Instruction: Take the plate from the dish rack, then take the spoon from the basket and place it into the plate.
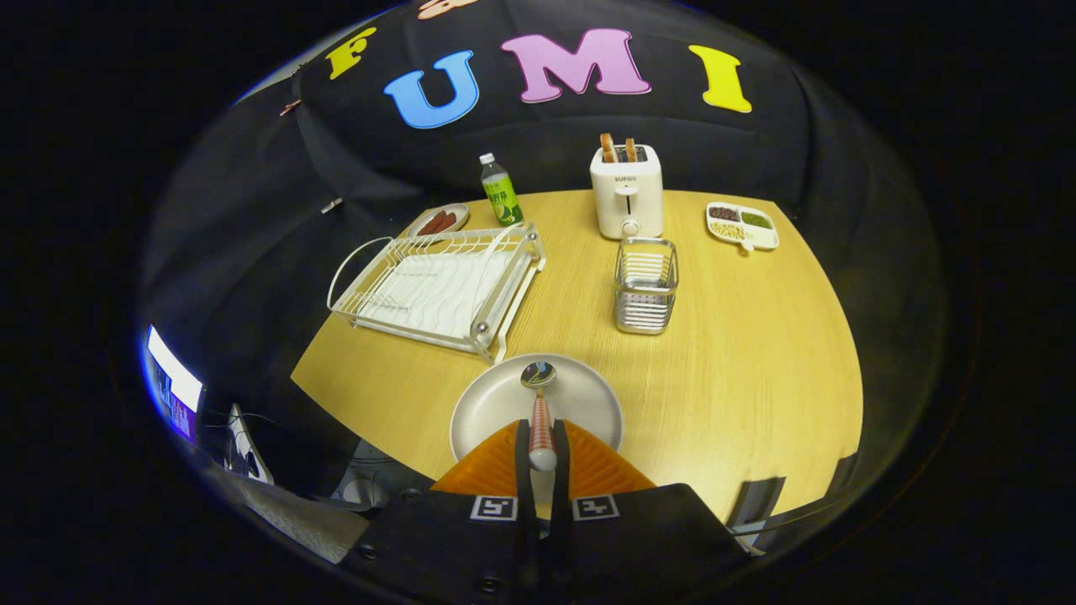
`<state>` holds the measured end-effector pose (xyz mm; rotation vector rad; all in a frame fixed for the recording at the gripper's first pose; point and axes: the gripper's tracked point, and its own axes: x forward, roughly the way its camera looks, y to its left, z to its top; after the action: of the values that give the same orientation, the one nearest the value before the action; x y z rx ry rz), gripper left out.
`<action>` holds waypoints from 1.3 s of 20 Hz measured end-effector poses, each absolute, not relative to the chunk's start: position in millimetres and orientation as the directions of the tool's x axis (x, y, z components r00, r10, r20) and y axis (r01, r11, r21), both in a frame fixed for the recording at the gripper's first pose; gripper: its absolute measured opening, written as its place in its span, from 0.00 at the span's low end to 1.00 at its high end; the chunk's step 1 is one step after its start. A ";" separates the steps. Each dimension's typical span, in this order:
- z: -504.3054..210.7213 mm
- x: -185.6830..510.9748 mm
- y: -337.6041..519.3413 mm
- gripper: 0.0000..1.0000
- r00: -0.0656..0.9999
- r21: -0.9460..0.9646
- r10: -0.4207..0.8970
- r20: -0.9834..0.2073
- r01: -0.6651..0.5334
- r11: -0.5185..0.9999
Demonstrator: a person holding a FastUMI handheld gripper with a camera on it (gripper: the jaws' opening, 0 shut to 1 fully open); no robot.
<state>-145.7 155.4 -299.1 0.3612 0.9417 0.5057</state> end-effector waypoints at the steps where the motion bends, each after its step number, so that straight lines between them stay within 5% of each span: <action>1: -306.9 -148.8 163.2 0.09 0.476 0.505 0.560 -0.678 -0.251 0.826; 22: -364.5 -165.8 171.6 0.21 0.413 0.461 0.506 -0.757 -0.210 0.862; 26: -364.9 -161.4 166.0 0.50 0.432 0.451 0.489 -0.758 -0.196 0.871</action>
<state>-161.4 166.0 -364.9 0.3159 1.0422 0.4363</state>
